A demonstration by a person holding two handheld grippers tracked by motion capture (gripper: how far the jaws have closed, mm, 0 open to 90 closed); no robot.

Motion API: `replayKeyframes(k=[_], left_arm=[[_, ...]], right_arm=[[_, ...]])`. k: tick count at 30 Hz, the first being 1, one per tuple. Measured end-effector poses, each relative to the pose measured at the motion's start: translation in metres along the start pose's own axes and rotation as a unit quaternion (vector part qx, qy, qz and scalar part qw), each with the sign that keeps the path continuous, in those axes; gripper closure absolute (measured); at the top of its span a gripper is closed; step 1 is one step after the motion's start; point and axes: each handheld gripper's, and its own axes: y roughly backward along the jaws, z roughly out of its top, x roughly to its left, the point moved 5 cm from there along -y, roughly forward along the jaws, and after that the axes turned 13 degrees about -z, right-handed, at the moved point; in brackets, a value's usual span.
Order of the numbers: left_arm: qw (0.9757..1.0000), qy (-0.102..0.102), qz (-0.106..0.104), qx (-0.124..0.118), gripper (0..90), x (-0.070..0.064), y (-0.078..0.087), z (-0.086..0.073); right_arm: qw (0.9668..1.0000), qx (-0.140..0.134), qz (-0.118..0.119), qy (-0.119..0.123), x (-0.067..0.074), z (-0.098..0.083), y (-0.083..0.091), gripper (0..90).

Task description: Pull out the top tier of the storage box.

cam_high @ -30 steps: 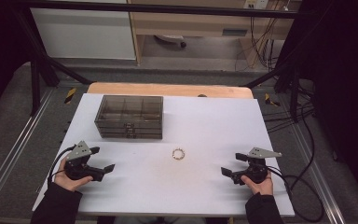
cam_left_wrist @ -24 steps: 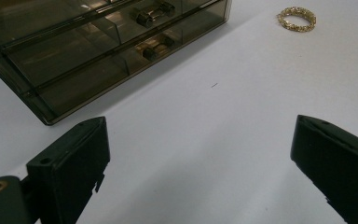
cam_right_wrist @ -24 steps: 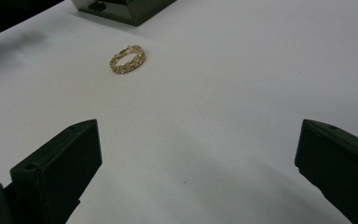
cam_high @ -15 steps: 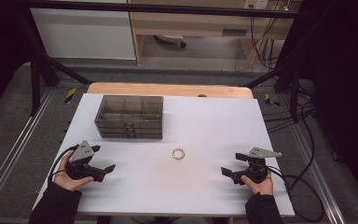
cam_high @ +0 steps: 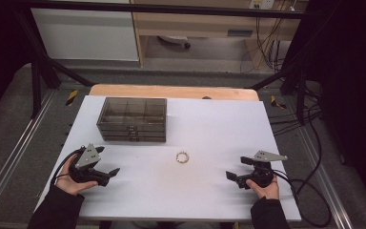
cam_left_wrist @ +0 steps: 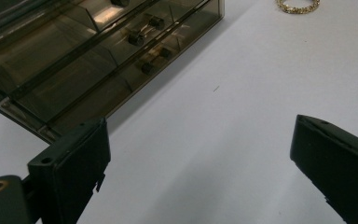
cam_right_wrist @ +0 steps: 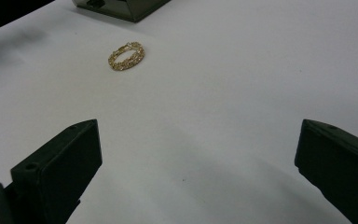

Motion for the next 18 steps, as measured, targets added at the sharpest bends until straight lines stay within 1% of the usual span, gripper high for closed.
replayKeyframes(k=[1,2,3,4,6,7,8,10,13,14,15,16,17,18], left_arm=[[1.0,0.0,0.0,0.0,5.0,0.0,0.0,0.0],[0.9999,-0.009,0.004,0.002,5.2,0.0,0.0,0.002],[0.9999,-0.009,0.004,0.002,5.4,0.0,0.0,0.002],[0.9998,-0.019,0.008,0.003,5.4,0.0,-0.001,0.003],[0.9994,-0.031,0.013,0.009,5.4,-0.001,-0.002,0.004],[0.9991,-0.037,0.017,0.012,5.4,-0.001,-0.002,0.005],[0.9991,-0.037,0.017,0.012,5.4,-0.001,-0.002,0.005],[0.9984,-0.05,0.023,0.013,5.4,-0.001,-0.002,0.008],[0.9982,-0.052,0.024,0.017,5.5,-0.003,-0.003,0.009],[0.9972,-0.064,0.029,0.024,5.5,-0.004,-0.004,0.011],[0.9972,-0.064,0.029,0.024,5.5,-0.004,-0.004,0.011],[0.9963,-0.075,0.031,0.029,5.5,-0.005,-0.006,0.012],[0.9963,-0.075,0.031,0.029,5.5,-0.005,-0.006,0.012],[0.9949,-0.088,0.035,0.036,5.5,-0.006,-0.007,0.013]], right_arm=[[1.0,0.0,0.0,0.0,0.0,0.0,0.0,1.0],[1.0,0.0,0.0,0.0,0.0,0.0,0.0,1.0],[1.0,0.0,0.0,0.0,0.0,0.0,0.0,1.0],[1.0,-0.001,0.0,-0.001,0.0,0.0,0.0,1.0],[1.0,-0.001,0.0,-0.001,0.0,0.0,0.0,1.0],[1.0,-0.001,0.0,0.0,0.0,0.0,0.0,1.0],[1.0,-0.001,0.0,0.0,0.0,0.0,0.0,1.0],[1.0,0.0,-0.001,0.001,0.0,0.0,0.0,1.0],[1.0,0.0,-0.001,0.001,0.0,0.0,0.0,1.0],[1.0,0.0,-0.001,0.001,0.0,0.0,0.0,1.0],[1.0,0.0,-0.001,0.001,0.0,0.0,0.0,1.0],[1.0,-0.001,0.0,-0.001,0.0,0.0,0.0,1.0],[1.0,-0.001,0.0,-0.001,0.0,0.0,0.0,1.0],[1.0,-0.001,0.0,-0.001,0.0,0.0,0.0,1.0]])
